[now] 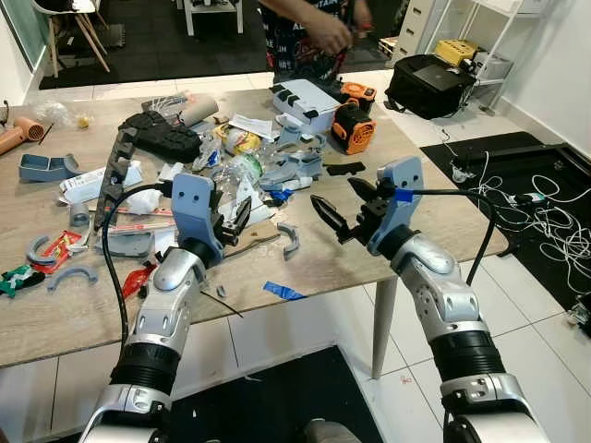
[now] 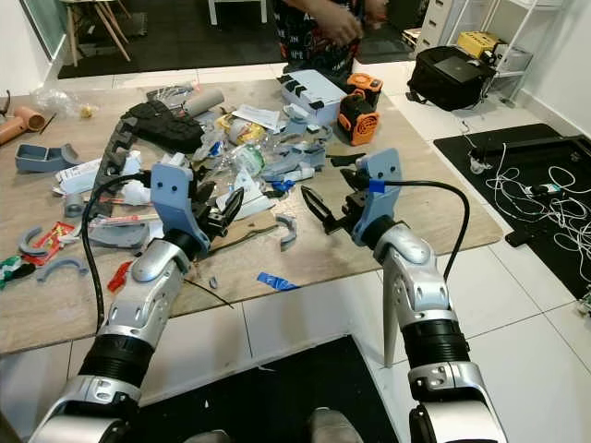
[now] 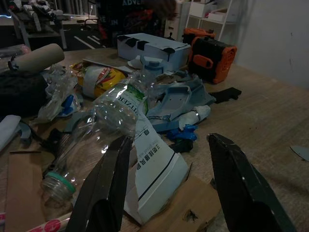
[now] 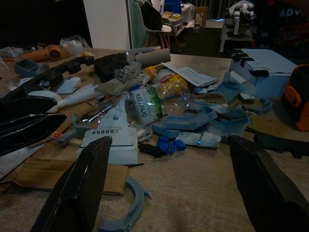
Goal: Picking trash to rubbish bin
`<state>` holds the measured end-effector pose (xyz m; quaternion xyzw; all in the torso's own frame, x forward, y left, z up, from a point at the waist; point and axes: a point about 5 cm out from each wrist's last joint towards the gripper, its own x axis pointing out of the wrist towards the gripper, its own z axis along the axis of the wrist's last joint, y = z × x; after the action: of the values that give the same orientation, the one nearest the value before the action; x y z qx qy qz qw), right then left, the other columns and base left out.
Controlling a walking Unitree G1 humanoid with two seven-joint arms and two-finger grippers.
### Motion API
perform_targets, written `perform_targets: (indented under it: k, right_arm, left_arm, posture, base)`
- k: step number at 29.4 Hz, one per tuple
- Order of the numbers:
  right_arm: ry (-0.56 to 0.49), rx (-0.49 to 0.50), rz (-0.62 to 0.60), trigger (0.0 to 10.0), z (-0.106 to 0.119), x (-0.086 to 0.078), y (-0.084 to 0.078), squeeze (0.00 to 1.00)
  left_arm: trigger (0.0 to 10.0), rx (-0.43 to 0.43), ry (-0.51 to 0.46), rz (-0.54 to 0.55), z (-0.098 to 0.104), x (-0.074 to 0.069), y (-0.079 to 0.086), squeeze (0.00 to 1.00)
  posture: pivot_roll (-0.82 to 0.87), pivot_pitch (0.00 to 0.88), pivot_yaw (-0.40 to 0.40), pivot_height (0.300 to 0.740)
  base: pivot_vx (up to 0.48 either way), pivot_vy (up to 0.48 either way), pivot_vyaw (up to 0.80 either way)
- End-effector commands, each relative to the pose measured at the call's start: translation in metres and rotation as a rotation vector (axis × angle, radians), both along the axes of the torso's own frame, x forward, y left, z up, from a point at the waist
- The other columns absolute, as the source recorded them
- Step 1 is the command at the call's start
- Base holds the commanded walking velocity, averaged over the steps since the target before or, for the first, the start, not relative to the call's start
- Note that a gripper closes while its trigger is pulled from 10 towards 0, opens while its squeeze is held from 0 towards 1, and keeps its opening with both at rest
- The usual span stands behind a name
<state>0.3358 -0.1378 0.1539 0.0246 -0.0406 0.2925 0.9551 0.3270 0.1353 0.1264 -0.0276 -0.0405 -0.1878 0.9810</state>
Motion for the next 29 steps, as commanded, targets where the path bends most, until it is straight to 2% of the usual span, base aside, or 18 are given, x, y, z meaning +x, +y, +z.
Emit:
perform_targets:
  k: [1,29]
  right_arm:
    - [0.012,0.021,-0.015,10.0,-0.003,-0.0004,-0.0043,0.0]
    - [0.009,0.026,-0.016,10.0,-0.001,-0.0002,-0.0043,0.0]
  left_arm:
    - [10.0,0.015,-0.001,-0.005,0.0002,0.0019,0.0004,0.0]
    - [10.0,0.012,-0.005,-0.004,0.0023,0.0018,0.0007,0.0]
  posture:
    - [-0.07,0.0,-0.044,0.74]
    - [-0.08,0.0,-0.039,0.74]
  base:
    - [0.0,0.0,0.0]
    - [0.0,0.0,0.0]
